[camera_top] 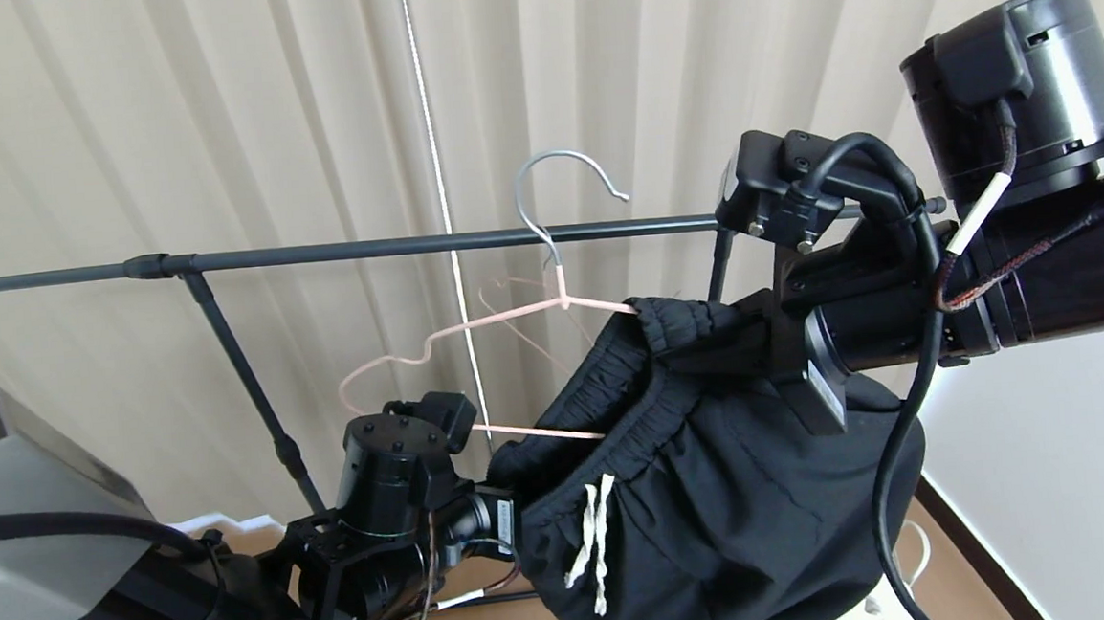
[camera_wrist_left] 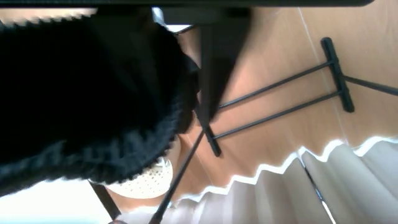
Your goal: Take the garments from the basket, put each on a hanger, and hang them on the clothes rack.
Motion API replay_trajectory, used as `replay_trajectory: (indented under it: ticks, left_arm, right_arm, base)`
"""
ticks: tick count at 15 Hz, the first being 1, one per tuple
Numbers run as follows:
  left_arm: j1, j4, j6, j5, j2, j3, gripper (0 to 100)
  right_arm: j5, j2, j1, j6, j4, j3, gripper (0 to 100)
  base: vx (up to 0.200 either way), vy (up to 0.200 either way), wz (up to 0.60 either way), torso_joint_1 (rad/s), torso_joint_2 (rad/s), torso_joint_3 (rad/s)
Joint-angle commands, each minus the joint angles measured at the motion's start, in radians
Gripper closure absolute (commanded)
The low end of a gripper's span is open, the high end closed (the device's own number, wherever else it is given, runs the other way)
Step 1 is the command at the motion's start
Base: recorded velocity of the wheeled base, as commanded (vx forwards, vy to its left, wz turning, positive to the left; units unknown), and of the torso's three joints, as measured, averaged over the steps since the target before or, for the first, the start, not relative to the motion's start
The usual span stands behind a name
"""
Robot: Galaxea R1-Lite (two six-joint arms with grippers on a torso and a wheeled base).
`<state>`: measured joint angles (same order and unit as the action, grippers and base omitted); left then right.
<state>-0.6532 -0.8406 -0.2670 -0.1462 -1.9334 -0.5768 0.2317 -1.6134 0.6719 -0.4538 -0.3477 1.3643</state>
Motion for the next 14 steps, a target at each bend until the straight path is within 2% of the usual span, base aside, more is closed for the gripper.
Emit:
replay_trajectory:
  ticks: [1,3,4,6,9,12,14]
  left_arm:
    - [0.009,-0.009,0.002,-0.012,0.050,0.026,100]
    - [0.024,-0.008,0.002,-0.013,0.063,0.032,100]
    - [0.024,-0.008,0.003,-0.013,0.073,0.035,100]
    - [0.023,-0.008,0.008,-0.013,0.074,0.026,100]
    - [0.020,-0.008,0.048,-0.013,0.073,0.017,100]
    - [0.026,-0.008,0.060,-0.013,0.067,0.011,100]
    - [0.037,-0.008,0.060,-0.013,0.065,0.009,100]
  right_arm:
    - [0.005,0.017,-0.032,0.003,0.003,-0.037,100]
    - [0.008,0.038,-0.074,0.006,0.026,-0.105,100]
    - [0.020,0.056,-0.101,0.006,0.081,-0.166,100]
    - [0.083,0.087,-0.163,0.007,0.256,-0.338,100]
    - [0.101,0.101,-0.190,0.052,0.463,-0.527,100]
    - [0.136,0.104,-0.203,0.070,0.592,-0.622,100]
    - [0.138,0.110,-0.221,0.070,0.601,-0.631,100]
  base:
    - [0.000,0.000,0.00,0.000,0.00,0.000]
    - [0.000,0.000,0.00,0.000,0.00,0.000]
    - [0.000,0.000,0.00,0.000,0.00,0.000]
    - [0.000,0.000,0.00,0.000,0.00,0.000]
    - [0.000,0.000,0.00,0.000,0.00,0.000]
    - [0.000,0.000,0.00,0.000,0.00,0.000]
    - [0.000,0.000,0.00,0.000,0.00,0.000]
